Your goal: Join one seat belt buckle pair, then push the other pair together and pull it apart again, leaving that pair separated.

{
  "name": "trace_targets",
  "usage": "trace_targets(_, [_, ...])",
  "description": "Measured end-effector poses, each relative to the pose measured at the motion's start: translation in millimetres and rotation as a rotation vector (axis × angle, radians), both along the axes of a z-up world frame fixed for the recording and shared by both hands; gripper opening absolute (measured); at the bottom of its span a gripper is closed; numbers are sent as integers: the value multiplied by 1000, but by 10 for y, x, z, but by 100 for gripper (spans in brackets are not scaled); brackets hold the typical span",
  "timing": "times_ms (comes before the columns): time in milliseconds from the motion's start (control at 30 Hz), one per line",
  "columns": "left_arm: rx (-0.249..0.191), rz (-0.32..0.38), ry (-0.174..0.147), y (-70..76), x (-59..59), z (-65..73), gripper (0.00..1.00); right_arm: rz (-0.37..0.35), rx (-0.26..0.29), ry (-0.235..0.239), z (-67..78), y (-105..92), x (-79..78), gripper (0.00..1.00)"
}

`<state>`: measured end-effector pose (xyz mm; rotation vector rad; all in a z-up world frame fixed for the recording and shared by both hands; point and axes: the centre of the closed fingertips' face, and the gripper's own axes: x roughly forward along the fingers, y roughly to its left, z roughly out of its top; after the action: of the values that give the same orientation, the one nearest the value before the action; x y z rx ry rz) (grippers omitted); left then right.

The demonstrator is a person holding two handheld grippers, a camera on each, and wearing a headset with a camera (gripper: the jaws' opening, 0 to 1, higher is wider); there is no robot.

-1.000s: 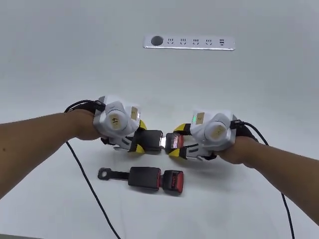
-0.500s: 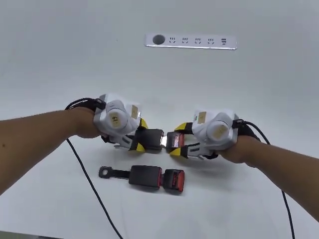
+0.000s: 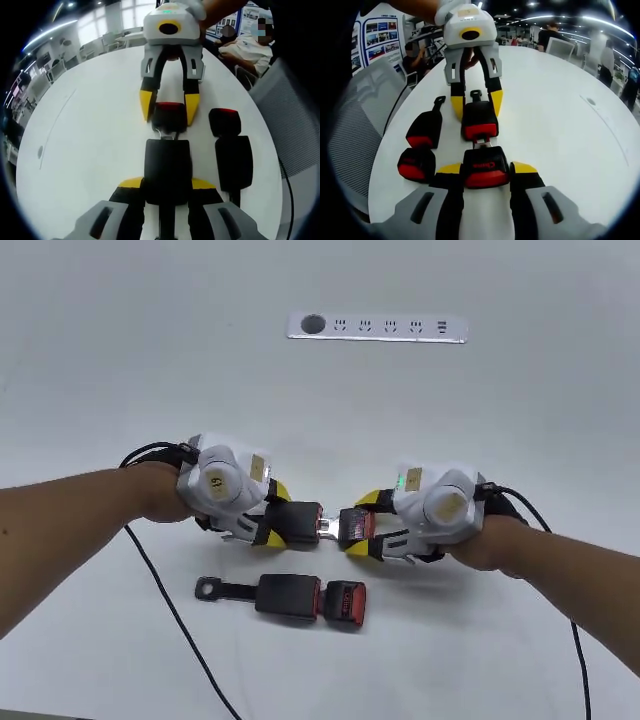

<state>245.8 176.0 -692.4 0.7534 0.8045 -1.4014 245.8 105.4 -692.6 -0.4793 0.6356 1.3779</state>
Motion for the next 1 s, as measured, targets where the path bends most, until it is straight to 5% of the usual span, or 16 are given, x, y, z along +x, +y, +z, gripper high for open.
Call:
trace_targets(567, [-11, 2, 5, 4, 6, -5, 34, 14, 25, -5, 0, -174, -38, 35])
trace_targets(1000, [-33, 3, 5, 5, -5, 1, 34, 1, 59, -5, 17, -526, -80, 35])
